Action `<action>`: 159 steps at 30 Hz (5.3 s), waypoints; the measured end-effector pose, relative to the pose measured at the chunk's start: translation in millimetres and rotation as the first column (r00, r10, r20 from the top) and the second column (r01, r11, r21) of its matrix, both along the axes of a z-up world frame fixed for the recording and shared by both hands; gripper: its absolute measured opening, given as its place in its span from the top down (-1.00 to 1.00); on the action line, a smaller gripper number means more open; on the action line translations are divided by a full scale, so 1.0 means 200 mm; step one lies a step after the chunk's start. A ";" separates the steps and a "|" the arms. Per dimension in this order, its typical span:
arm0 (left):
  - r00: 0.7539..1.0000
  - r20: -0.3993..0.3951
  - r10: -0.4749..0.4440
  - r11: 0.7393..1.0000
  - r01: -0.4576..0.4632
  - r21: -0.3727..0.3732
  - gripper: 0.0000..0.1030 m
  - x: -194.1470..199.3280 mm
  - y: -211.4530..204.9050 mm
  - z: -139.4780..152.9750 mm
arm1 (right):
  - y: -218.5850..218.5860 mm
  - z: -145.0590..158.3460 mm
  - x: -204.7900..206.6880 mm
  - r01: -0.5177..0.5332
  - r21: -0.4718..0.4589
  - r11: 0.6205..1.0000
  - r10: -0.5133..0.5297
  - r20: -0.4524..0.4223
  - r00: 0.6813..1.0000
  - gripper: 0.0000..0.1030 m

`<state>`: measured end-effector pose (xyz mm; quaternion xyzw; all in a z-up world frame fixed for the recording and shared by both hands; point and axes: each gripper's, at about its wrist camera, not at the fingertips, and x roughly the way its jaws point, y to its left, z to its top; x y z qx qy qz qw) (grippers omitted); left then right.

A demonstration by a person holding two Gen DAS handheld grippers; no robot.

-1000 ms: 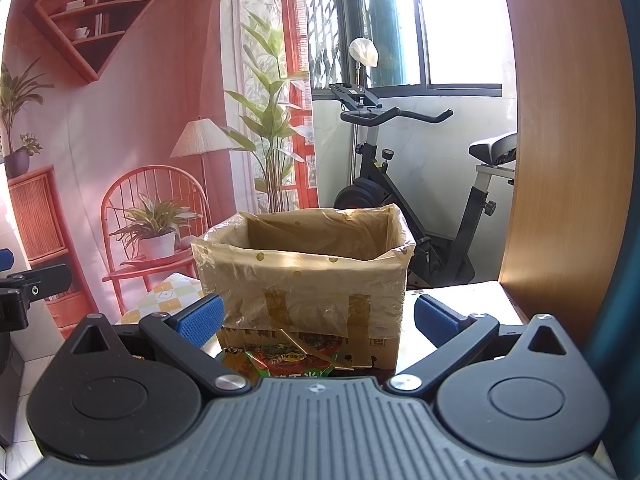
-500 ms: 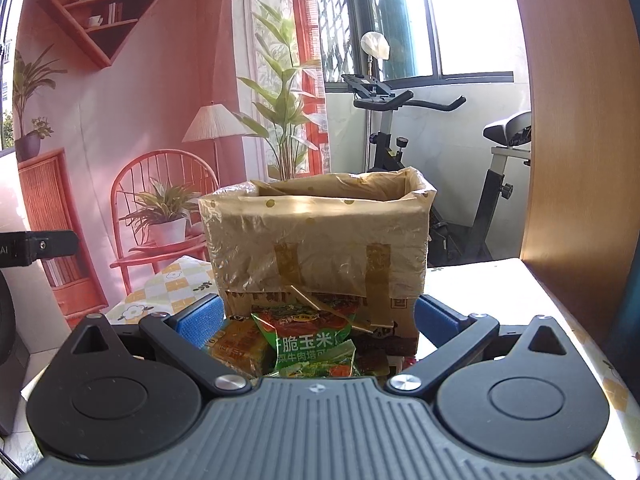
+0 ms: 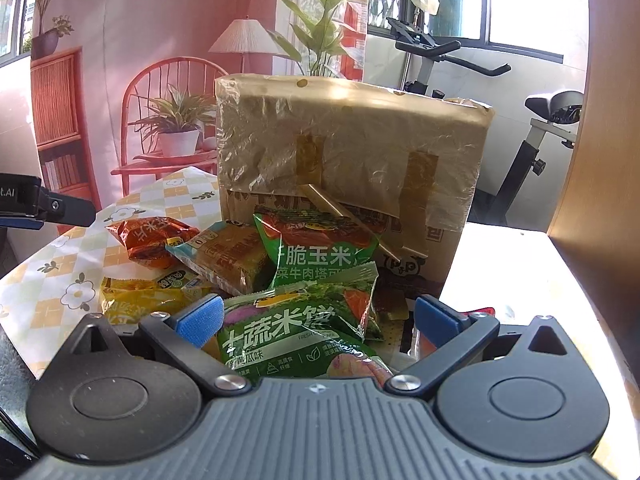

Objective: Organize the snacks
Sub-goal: 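Lower both open grippers toward the snack pile beside the box, then close left gripper on yellow chip bag while right gripper closes on green cracker bag, then lift both bags over the box and open both grippers to drop them, then move both open grippers back down to the snack pile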

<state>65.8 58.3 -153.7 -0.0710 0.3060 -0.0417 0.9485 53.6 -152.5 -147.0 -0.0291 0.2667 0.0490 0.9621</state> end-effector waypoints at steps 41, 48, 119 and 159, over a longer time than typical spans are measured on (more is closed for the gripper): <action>0.986 -0.122 -0.110 0.989 0.121 0.089 -0.48 0.00 -0.22 -0.27 | -0.02 -0.23 0.08 -0.053 -0.002 0.999 0.053 -0.095 0.994 -0.73; 0.993 -0.049 -0.109 0.987 0.113 0.110 -0.48 -0.07 -0.24 -0.19 | -0.04 -0.16 0.01 -0.050 0.031 0.998 0.052 -0.054 0.997 -0.59; 0.963 0.185 -0.196 0.972 0.166 0.166 -0.69 0.98 -0.34 0.63 | -0.48 0.53 0.88 0.065 0.260 0.963 -0.108 0.155 0.982 -0.76; 0.983 -0.058 -0.174 0.981 0.179 0.081 -0.65 0.59 -0.08 0.02 | -0.15 -0.19 0.56 -0.025 0.231 0.973 0.043 -0.072 0.996 -0.66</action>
